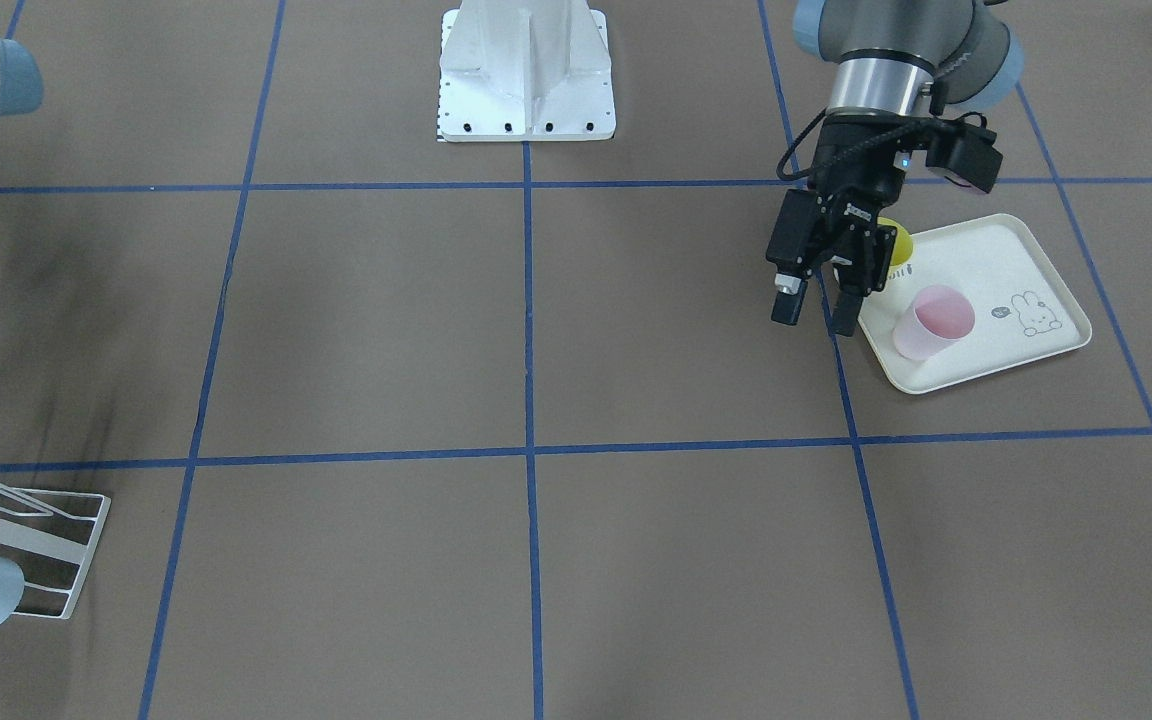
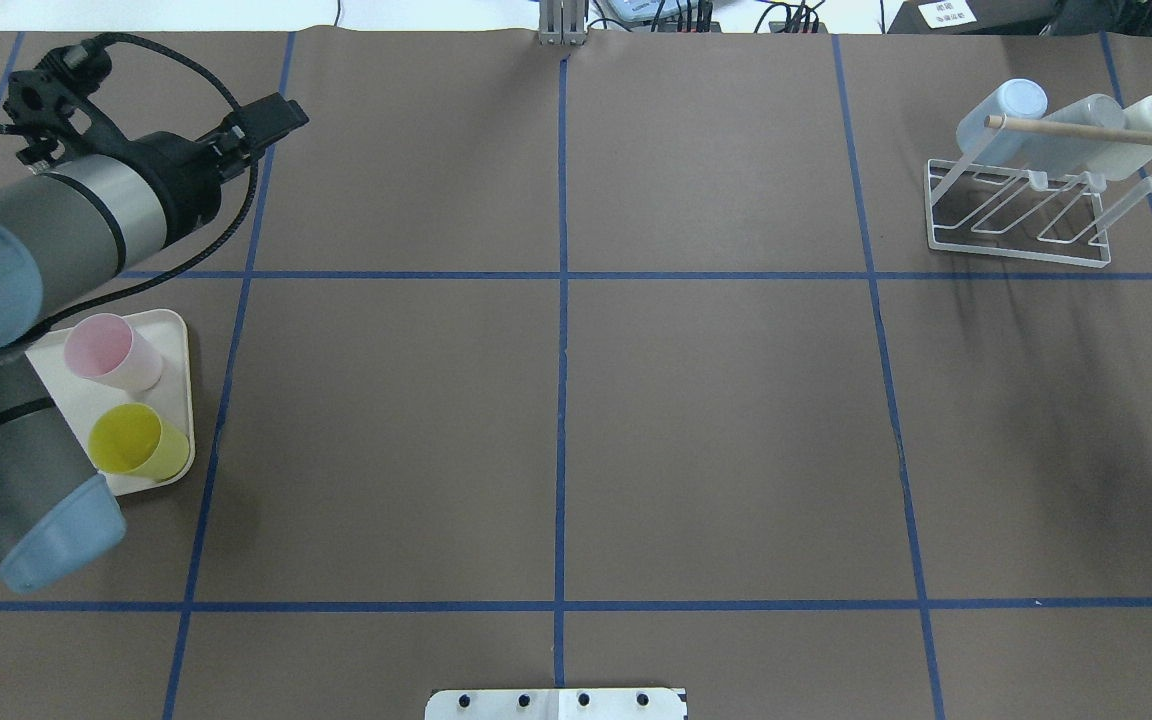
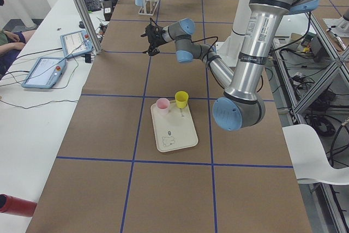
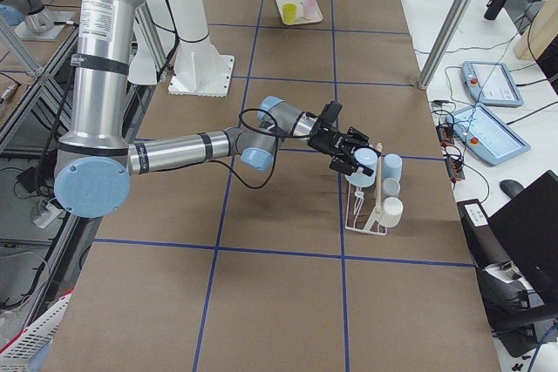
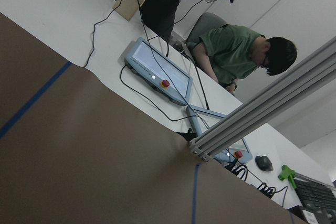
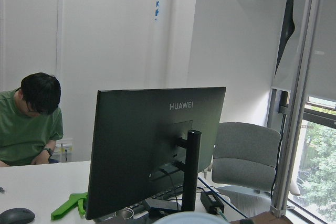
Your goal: Transfer IKEA cup to right arm and place on rack
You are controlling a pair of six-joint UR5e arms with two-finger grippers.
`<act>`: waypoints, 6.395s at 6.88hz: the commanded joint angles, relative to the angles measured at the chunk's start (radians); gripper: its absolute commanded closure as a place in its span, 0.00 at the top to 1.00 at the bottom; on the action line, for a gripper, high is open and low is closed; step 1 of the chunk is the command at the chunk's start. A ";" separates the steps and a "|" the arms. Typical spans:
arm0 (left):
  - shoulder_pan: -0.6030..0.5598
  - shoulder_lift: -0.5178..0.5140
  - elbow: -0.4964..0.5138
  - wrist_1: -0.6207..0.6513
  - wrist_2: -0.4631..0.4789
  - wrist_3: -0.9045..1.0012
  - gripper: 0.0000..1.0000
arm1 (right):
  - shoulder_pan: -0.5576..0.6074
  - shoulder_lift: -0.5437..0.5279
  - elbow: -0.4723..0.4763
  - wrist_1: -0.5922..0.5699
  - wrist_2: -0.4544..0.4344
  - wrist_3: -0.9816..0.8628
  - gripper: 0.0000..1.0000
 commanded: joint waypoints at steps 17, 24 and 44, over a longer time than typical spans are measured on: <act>-0.237 0.110 -0.032 0.239 -0.271 0.432 1.00 | -0.064 0.125 -0.254 0.118 0.015 -0.011 0.00; -0.237 0.110 -0.032 0.239 -0.271 0.432 1.00 | -0.062 0.128 -0.282 0.117 0.022 -0.008 0.00; -0.252 0.197 -0.037 0.238 -0.404 0.435 1.00 | -0.005 0.140 -0.180 0.321 0.113 -0.094 0.99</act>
